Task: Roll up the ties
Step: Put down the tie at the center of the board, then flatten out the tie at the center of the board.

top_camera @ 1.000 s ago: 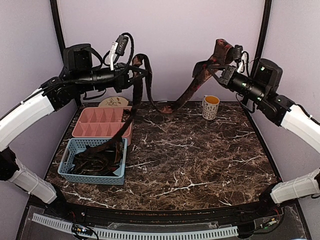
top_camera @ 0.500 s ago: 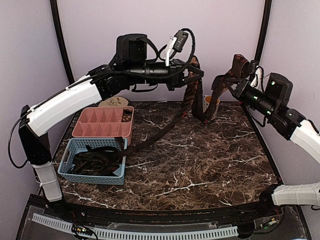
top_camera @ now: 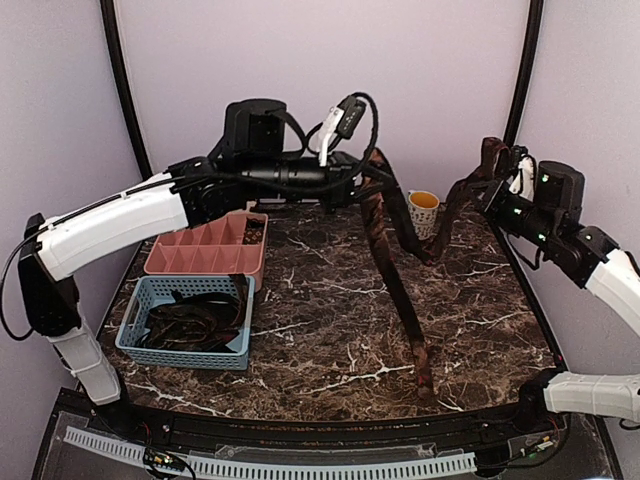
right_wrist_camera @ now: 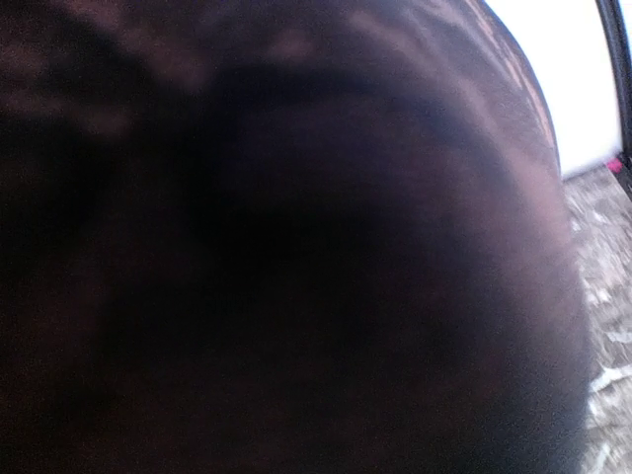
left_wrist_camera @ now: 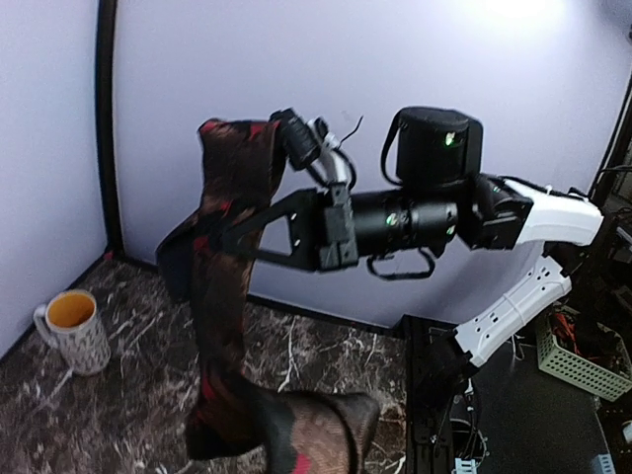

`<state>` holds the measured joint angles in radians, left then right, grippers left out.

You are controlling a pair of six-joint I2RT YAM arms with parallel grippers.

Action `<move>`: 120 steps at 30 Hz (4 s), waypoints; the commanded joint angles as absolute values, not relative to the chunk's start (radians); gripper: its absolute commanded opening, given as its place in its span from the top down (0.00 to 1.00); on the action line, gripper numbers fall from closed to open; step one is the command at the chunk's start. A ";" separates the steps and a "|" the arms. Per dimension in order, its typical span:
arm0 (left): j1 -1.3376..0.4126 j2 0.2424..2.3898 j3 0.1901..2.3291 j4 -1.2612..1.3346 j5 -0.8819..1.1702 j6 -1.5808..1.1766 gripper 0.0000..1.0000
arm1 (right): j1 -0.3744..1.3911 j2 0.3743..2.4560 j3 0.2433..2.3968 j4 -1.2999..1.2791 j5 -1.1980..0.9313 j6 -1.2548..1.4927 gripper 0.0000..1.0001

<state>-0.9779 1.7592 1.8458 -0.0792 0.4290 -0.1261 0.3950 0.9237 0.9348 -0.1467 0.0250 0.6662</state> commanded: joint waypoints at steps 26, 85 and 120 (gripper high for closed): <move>-0.753 1.429 1.115 -0.163 0.202 -0.529 1.00 | 0.376 1.260 0.819 -0.992 0.245 1.018 0.95; -0.548 1.612 1.170 -0.262 0.224 -0.407 1.00 | 0.689 1.548 0.906 -0.675 0.237 0.468 1.00; -0.497 1.520 1.145 -0.315 0.153 -0.398 1.00 | 0.361 1.270 0.944 -0.556 -0.243 0.462 0.36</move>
<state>-0.5022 1.5555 1.1458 -0.2989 0.1482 -0.4107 0.2123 1.2701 1.0447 -0.6491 0.0044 0.4068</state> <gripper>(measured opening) 0.016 0.679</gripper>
